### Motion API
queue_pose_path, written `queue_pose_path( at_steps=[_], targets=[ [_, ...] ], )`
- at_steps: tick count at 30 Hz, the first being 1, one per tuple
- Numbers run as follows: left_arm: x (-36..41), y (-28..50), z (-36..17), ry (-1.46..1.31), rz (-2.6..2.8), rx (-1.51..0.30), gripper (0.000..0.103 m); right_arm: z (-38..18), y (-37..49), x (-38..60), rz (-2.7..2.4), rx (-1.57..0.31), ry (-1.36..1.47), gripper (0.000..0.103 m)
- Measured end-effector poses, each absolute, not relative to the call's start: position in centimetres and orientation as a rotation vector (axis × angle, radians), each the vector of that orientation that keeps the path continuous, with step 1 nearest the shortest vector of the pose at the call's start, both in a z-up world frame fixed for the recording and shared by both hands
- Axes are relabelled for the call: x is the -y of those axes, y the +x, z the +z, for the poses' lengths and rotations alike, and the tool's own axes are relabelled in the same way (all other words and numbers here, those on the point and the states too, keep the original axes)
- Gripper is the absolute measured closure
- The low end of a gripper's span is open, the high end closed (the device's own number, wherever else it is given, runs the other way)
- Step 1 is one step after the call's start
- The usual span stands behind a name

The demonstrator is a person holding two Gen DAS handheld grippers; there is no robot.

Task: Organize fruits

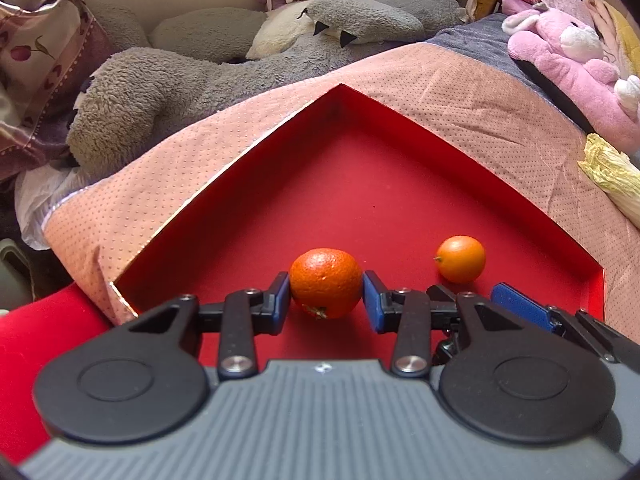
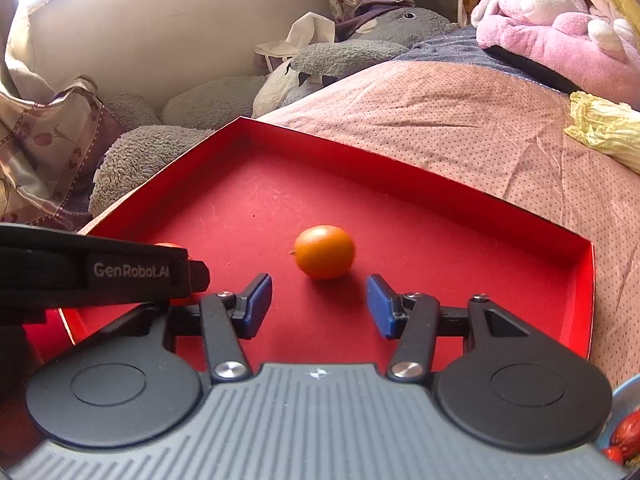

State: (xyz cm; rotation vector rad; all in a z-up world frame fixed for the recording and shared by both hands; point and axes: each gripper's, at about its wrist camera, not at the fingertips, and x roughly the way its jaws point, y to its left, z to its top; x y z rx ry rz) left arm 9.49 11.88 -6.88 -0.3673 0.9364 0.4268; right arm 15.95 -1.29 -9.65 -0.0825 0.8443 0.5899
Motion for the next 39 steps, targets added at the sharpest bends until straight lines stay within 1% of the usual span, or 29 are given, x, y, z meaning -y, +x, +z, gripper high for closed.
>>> queue_pose_path(
  at_steps=[7, 14, 17, 20, 22, 28, 35, 39],
  targets=[
    [-13.2, 9.9, -6.8, -0.417, 0.440, -0.930, 0.061, -10.5, 18.5, -0.4, 0.591, -0.844, -0.138, 0.047],
    [-13.2, 10.2, -7.0, -0.408, 0.442, -0.944, 0.061, -10.7, 21.6, 1.6, 0.444, -0.860, -0.033, 0.048],
    [-12.9, 10.3, -7.1, -0.403, 0.423, -0.948, 0.061, -11.0, 22.4, 1.3, 0.409, -0.847, -0.033, 0.052],
    [-12.6, 10.5, -7.1, -0.377, 0.425, -0.951, 0.061, -11.2, 23.0, 1.2, 0.376, -0.834, -0.051, 0.060],
    [-12.5, 10.6, -7.1, -0.380, 0.410, -0.951, 0.061, -11.2, 23.0, 1.0, 0.375, -0.825, -0.081, 0.062],
    [-12.0, 10.8, -7.2, -0.372, 0.377, -0.950, 0.061, -10.3, 21.6, 2.5, 0.391, -0.818, -0.045, 0.062],
    [-10.4, 11.0, -7.2, -0.313, 0.331, -0.955, 0.061, -6.9, 16.5, 5.8, 0.437, -0.756, -0.010, 0.062],
    [-9.4, 11.0, -7.2, -0.287, 0.315, -0.955, 0.061, -6.2, 13.4, 8.2, 0.446, -0.762, 0.013, 0.062]
  ],
)
